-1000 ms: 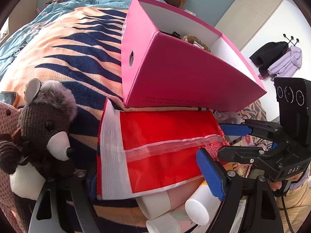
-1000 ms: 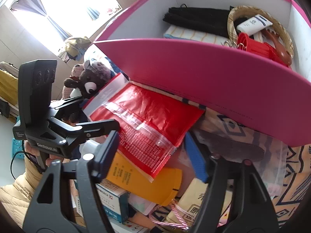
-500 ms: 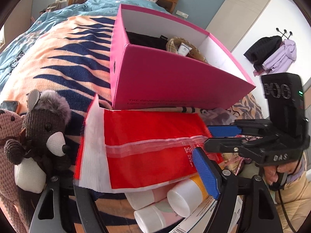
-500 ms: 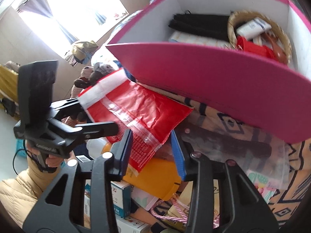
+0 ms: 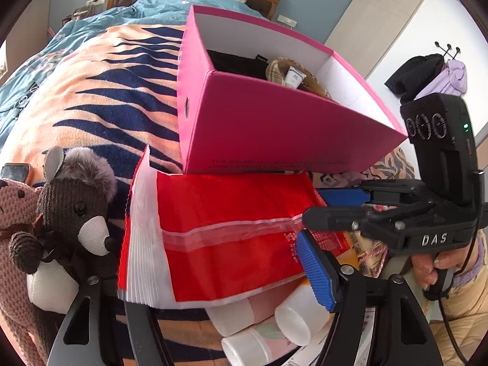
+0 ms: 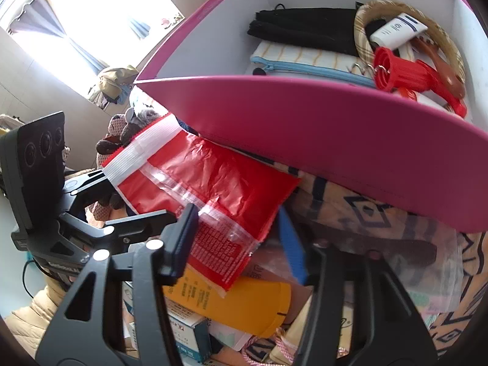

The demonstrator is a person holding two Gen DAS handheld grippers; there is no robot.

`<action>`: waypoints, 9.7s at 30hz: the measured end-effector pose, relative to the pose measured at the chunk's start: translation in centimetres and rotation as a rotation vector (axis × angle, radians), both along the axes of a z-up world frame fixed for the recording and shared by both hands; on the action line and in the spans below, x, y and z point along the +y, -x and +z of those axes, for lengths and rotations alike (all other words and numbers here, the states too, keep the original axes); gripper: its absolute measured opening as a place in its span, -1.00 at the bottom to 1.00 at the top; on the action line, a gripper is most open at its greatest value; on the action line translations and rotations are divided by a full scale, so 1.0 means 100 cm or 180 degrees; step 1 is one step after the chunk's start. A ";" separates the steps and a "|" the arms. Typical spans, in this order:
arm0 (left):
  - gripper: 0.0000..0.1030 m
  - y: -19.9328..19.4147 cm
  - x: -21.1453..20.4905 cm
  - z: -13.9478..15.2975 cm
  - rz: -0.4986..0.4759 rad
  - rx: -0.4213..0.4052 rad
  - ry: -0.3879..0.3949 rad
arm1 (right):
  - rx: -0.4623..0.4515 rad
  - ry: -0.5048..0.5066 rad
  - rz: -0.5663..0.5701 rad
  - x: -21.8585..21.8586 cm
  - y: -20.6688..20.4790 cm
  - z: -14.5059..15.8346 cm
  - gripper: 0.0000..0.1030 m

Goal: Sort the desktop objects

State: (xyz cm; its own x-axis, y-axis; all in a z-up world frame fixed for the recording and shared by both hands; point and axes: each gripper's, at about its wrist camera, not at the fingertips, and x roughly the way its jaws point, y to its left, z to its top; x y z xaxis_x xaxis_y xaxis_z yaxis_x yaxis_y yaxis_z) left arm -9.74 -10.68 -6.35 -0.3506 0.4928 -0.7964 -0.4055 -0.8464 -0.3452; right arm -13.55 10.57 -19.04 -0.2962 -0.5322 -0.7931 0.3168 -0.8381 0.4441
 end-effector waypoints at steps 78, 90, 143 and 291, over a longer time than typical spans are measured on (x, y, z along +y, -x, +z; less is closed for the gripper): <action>-0.57 -0.009 0.034 0.020 -0.0249 0.0141 0.0249 | 0.0541 -0.0335 0.0031 0.062 -0.033 0.027 -0.37; -0.58 -0.010 0.044 0.019 -0.0335 0.0114 0.0161 | 0.0643 -0.0397 0.0047 0.058 -0.038 0.030 -0.50; -0.58 -0.025 0.056 0.050 -0.0324 0.0540 0.0020 | 0.1271 -0.0396 -0.0094 0.068 -0.067 0.072 -0.53; -0.58 -0.001 0.041 0.108 -0.0108 0.0937 -0.0053 | 0.1738 -0.0325 -0.0018 0.059 -0.045 0.125 -0.54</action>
